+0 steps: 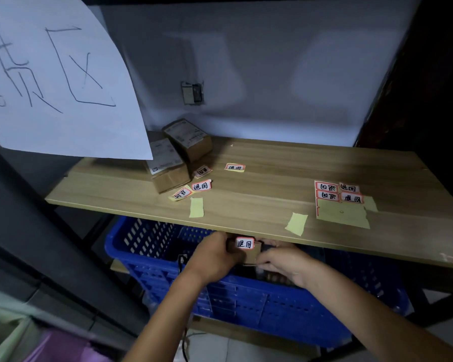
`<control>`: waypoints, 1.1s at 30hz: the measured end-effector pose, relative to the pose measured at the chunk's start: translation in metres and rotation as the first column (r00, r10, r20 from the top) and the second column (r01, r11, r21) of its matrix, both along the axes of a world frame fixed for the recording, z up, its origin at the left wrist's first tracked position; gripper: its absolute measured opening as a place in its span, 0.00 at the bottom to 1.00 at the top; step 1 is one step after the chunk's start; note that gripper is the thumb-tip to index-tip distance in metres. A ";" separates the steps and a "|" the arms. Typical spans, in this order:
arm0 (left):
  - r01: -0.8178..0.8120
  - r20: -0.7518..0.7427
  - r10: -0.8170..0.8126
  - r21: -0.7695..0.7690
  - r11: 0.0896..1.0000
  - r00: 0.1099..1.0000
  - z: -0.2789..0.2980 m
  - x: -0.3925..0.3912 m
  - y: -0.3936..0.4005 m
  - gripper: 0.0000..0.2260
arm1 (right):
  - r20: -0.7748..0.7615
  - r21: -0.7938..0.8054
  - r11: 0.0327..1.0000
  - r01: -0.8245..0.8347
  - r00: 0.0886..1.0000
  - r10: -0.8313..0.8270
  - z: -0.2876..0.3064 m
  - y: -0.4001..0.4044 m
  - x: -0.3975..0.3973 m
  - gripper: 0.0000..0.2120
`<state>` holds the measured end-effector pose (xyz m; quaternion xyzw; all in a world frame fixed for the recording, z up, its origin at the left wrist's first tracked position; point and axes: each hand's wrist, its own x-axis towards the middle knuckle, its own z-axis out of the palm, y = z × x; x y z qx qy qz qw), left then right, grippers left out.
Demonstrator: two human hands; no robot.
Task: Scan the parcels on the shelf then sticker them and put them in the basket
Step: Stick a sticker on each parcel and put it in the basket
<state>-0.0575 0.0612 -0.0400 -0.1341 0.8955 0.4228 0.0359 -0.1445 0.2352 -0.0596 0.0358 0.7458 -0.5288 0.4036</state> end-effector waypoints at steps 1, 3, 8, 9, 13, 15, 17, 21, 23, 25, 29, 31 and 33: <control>0.029 -0.006 -0.029 -0.004 1.000 1.000 0.000 0.000 -0.002 0.16 | -0.013 0.035 0.999 -0.021 1.000 0.021 -0.004 -0.002 -0.001 0.22; 0.067 -0.027 -0.067 -0.004 0.998 0.997 0.001 0.000 -0.005 0.19 | -0.062 0.125 0.989 -0.077 0.994 0.085 -0.009 -0.004 -0.001 0.24; 0.130 0.008 -0.130 -0.017 0.991 0.991 -0.003 -0.007 -0.010 0.20 | -0.125 0.145 0.986 -0.086 0.987 0.104 -0.011 -0.009 -0.007 0.17; 0.127 0.042 -0.125 -0.045 0.991 0.991 -0.006 -0.009 -0.011 0.20 | -0.130 0.141 0.985 -0.097 0.985 0.115 -0.010 -0.011 -0.008 0.15; 0.181 0.304 -0.097 -0.261 0.948 0.948 -0.014 -0.019 -0.012 0.30 | -0.238 0.251 0.948 -0.195 0.937 0.256 -0.006 -0.012 -0.007 0.11; 0.178 0.355 -0.069 -0.283 0.942 0.932 -0.014 -0.019 -0.011 0.36 | -0.280 0.317 0.912 -0.260 0.893 0.352 0.001 -0.004 -0.003 0.15; 0.117 0.322 -0.031 -0.252 0.961 0.946 -0.003 -0.011 -0.007 0.33 | -0.278 0.370 0.869 -0.328 0.854 0.440 0.010 0.012 0.003 0.18; 0.028 0.177 0.020 -0.264 0.964 0.984 0.019 0.021 0.000 0.04 | -0.317 0.387 0.835 -0.391 0.794 0.519 0.030 0.056 0.024 0.16; 0.001 0.089 0.018 -0.205 0.979 0.996 0.031 0.041 0.007 0.07 | -0.406 0.380 0.857 -0.349 0.769 0.493 0.042 0.077 0.043 0.14; -0.035 0.005 0.036 -0.046 0.998 0.999 0.045 0.058 0.016 0.11 | -0.520 0.370 0.877 -0.308 0.714 0.470 0.057 0.087 0.065 0.11; -0.151 -0.251 0.188 0.162 0.975 0.949 0.057 0.065 0.020 0.11 | -0.691 0.279 0.921 -0.271 0.610 0.388 0.086 0.072 0.089 0.06; -0.232 -0.380 0.259 0.114 0.966 0.888 0.059 0.054 0.015 0.08 | -0.739 0.199 0.951 -0.237 0.600 0.304 0.095 0.059 0.084 0.06; -0.295 -0.472 0.266 0.012 0.955 0.841 0.059 0.041 0.006 0.08 | -0.802 0.135 0.971 -0.195 0.555 0.223 0.105 0.041 0.071 0.07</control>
